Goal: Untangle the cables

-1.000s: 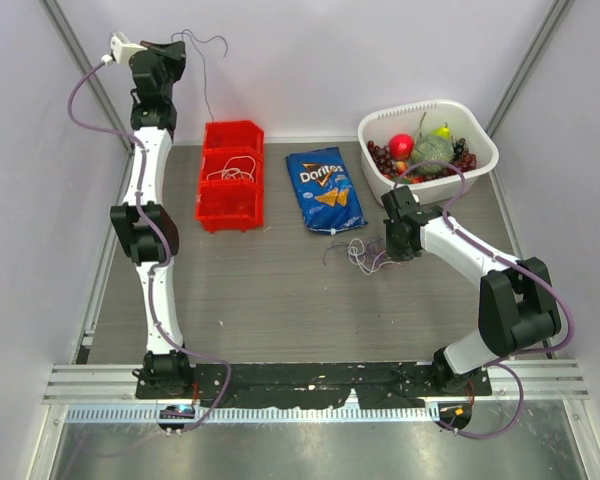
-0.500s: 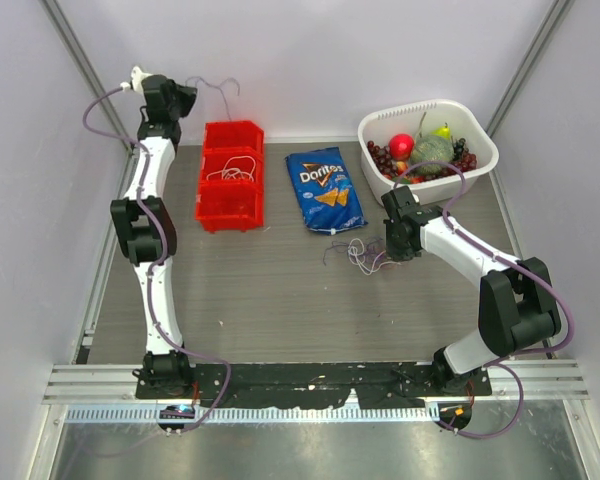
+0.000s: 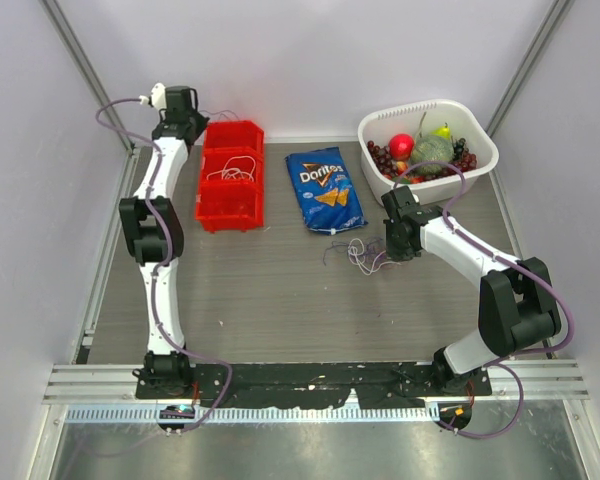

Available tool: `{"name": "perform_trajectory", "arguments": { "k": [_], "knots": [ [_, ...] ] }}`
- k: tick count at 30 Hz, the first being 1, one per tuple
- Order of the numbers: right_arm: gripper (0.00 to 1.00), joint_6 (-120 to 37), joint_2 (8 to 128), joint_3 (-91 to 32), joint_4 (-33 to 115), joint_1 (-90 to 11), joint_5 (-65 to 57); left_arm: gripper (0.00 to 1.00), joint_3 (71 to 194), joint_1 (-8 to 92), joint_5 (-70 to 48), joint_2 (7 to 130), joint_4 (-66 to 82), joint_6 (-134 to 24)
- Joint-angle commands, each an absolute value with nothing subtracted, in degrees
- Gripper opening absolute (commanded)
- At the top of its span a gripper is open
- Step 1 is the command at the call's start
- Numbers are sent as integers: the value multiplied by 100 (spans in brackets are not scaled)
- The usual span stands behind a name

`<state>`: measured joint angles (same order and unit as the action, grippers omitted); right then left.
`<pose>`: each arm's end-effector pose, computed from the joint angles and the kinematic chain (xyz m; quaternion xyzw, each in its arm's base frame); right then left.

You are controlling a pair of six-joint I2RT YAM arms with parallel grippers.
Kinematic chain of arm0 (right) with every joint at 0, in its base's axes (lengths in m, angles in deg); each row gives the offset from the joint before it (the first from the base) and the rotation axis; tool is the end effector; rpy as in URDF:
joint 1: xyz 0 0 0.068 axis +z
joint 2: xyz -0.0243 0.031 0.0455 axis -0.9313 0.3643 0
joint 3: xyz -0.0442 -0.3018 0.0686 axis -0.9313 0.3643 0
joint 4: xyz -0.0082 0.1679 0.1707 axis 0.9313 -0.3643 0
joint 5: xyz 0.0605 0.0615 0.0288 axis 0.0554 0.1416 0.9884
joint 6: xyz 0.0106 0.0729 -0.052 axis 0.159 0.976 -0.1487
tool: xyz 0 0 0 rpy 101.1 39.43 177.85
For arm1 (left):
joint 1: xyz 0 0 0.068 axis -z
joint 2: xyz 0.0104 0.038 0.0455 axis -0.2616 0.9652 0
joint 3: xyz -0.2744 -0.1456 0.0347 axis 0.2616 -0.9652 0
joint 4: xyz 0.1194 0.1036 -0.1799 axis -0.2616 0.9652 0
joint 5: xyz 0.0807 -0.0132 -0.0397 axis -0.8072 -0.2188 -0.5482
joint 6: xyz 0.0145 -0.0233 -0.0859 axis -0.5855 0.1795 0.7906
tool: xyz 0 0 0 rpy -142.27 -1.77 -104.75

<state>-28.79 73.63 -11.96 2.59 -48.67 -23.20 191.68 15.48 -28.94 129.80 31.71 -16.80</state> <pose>0.2713 0.0818 0.2222 0.0142 0.9767 -0.0259 0.2125 0.6035 0.0107 0.2961 -0.3947 0.7514 -0.1546 0.5057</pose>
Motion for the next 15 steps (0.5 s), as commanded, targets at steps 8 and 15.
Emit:
{"name": "perform_trajectory", "arguments": {
  "k": [8,15],
  "knots": [
    [1,-2843,7366,-1298,351,-4860,-2252,0,19349,1965,-4013,12688,4246,-1239],
    [1,-2817,7331,-1271,360,-4860,-2288,0,19509,1947,-4076,12838,4520,-658]
  ]
}}
